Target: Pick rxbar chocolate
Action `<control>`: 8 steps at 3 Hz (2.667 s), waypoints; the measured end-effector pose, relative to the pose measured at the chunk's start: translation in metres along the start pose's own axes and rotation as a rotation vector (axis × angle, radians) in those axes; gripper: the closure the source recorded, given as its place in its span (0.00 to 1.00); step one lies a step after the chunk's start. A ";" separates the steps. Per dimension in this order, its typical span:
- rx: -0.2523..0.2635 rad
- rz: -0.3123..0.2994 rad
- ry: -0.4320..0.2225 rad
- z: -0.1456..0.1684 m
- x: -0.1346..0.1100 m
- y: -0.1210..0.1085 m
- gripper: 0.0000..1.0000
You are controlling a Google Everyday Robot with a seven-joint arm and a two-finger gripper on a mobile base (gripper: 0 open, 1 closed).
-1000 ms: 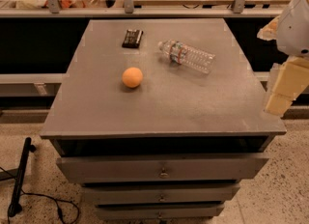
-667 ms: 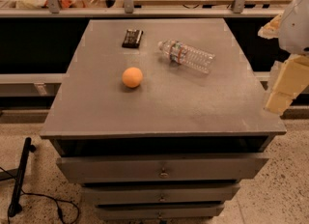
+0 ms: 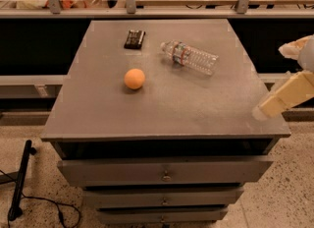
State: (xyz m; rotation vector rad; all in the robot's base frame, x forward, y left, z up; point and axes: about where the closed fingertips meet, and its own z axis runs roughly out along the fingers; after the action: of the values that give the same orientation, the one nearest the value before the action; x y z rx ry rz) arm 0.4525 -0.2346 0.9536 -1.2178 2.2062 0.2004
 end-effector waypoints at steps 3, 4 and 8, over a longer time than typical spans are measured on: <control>0.003 0.106 -0.377 0.062 -0.090 -0.013 0.00; -0.005 0.102 -0.418 0.079 -0.105 -0.010 0.00; 0.002 0.101 -0.566 0.205 -0.206 -0.036 0.00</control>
Offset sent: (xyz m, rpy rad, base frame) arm 0.0852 0.0883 0.0148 0.4478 -0.2255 -0.0093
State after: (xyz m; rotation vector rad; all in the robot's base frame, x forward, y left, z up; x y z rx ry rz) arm 0.6522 -0.0243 0.9122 -0.9063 1.7667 0.5152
